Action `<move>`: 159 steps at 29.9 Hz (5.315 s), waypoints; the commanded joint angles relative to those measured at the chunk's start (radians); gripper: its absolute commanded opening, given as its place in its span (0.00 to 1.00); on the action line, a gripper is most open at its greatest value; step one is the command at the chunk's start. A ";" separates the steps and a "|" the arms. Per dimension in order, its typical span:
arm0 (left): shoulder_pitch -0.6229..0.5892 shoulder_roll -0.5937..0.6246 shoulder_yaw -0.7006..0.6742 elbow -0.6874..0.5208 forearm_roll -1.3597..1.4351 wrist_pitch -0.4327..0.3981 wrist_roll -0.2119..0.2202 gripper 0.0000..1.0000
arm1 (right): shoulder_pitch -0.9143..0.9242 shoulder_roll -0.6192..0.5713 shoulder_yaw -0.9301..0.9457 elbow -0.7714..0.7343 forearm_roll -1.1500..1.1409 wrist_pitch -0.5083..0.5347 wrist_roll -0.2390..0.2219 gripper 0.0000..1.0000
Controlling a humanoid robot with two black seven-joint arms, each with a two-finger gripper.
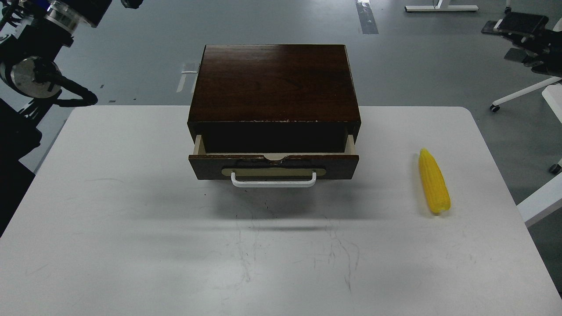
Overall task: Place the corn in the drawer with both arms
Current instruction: 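Reach the right gripper to the yellow corn cob, then grasp the corn cob with the right gripper and lift it, then carry the corn over the box and lower it into the drawer, then open the right gripper to release the corn in the drawer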
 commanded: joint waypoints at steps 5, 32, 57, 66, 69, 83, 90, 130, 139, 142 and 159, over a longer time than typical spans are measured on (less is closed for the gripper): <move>0.024 0.008 -0.009 0.001 -0.100 0.000 0.005 0.98 | -0.013 0.016 -0.100 0.055 -0.135 0.000 -0.076 1.00; 0.067 0.009 -0.009 0.004 -0.114 0.000 0.007 0.98 | -0.161 0.297 -0.333 -0.094 -0.214 -0.035 -0.102 0.92; 0.073 0.014 -0.005 0.009 -0.111 0.000 0.008 0.98 | -0.201 0.330 -0.309 -0.140 -0.197 -0.113 -0.091 0.78; 0.071 0.018 -0.005 0.009 -0.107 0.000 0.008 0.98 | -0.227 0.375 -0.287 -0.140 -0.192 -0.133 -0.090 0.71; 0.073 0.020 -0.005 0.009 -0.107 0.000 0.008 0.98 | -0.235 0.381 -0.287 -0.140 -0.192 -0.133 -0.090 0.67; 0.068 0.018 -0.005 0.009 -0.104 0.000 0.008 0.98 | -0.224 0.360 -0.287 -0.133 -0.191 -0.130 -0.090 0.00; 0.067 0.031 0.005 0.003 -0.098 0.000 0.011 0.98 | -0.119 0.234 -0.287 0.001 -0.192 -0.127 -0.090 0.00; 0.071 0.103 0.016 -0.043 -0.090 0.000 0.010 0.98 | 0.511 0.436 -0.312 0.532 -1.059 -0.122 0.183 0.00; 0.071 0.126 0.013 -0.045 -0.090 0.000 0.010 0.98 | 0.498 0.498 -0.405 0.541 -1.238 -0.129 0.244 0.00; 0.071 0.146 0.015 -0.040 -0.090 0.000 0.010 0.98 | 0.483 0.514 -0.408 0.538 -1.265 -0.129 0.244 0.00; 0.073 0.149 0.015 -0.036 -0.090 0.000 0.008 0.98 | 0.441 0.547 -0.408 0.504 -1.265 -0.133 0.243 0.00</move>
